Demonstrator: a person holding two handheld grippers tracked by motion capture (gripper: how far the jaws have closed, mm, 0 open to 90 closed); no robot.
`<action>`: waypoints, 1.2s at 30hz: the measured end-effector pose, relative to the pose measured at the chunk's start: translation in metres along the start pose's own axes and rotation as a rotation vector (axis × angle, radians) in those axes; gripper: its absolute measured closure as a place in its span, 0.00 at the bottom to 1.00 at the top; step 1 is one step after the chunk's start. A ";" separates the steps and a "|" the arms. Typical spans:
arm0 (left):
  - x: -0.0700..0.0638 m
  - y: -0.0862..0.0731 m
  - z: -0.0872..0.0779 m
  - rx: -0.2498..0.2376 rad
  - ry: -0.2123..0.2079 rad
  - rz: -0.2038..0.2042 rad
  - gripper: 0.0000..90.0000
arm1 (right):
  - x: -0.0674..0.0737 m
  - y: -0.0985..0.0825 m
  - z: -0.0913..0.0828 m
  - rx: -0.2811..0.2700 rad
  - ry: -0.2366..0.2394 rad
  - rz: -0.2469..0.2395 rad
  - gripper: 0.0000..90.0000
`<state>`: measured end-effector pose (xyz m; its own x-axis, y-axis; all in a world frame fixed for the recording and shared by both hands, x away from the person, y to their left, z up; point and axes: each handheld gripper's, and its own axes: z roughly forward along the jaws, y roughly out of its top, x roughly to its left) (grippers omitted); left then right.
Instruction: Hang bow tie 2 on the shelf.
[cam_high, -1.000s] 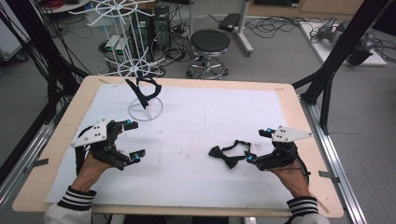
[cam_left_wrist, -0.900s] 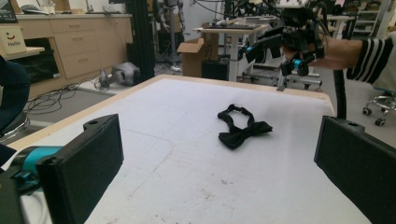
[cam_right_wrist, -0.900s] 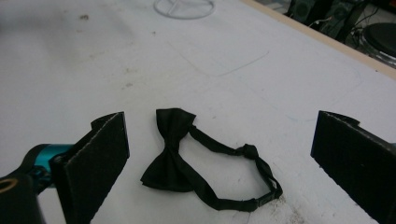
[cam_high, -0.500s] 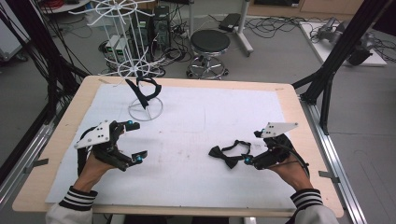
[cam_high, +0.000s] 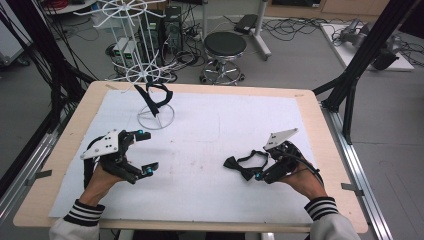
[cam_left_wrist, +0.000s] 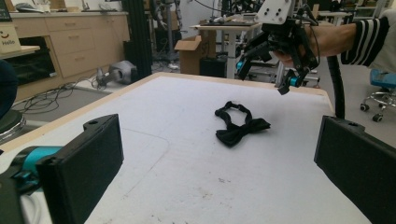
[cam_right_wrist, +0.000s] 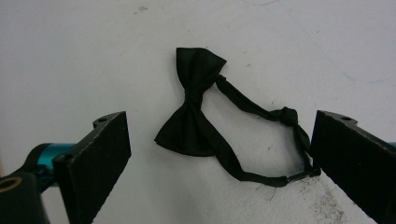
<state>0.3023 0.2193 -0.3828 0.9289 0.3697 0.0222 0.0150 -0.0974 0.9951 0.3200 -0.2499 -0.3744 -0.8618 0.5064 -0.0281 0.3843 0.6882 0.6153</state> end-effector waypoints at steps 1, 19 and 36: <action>0.000 0.000 0.000 0.001 -0.001 -0.001 0.02 | 0.000 0.001 0.002 0.008 0.008 -0.003 0.05; 0.001 -0.001 0.001 0.001 -0.004 -0.012 0.02 | 0.008 0.010 0.039 0.134 0.076 -0.054 0.05; 0.000 -0.001 0.001 0.002 -0.005 -0.006 0.02 | 0.007 0.012 0.050 0.207 0.130 -0.046 0.28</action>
<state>0.3027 0.2187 -0.3842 0.9307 0.3654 0.0161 0.0208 -0.0967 0.9951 0.3352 -0.2129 -0.4067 -0.9102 0.4102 0.0577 0.3918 0.8074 0.4412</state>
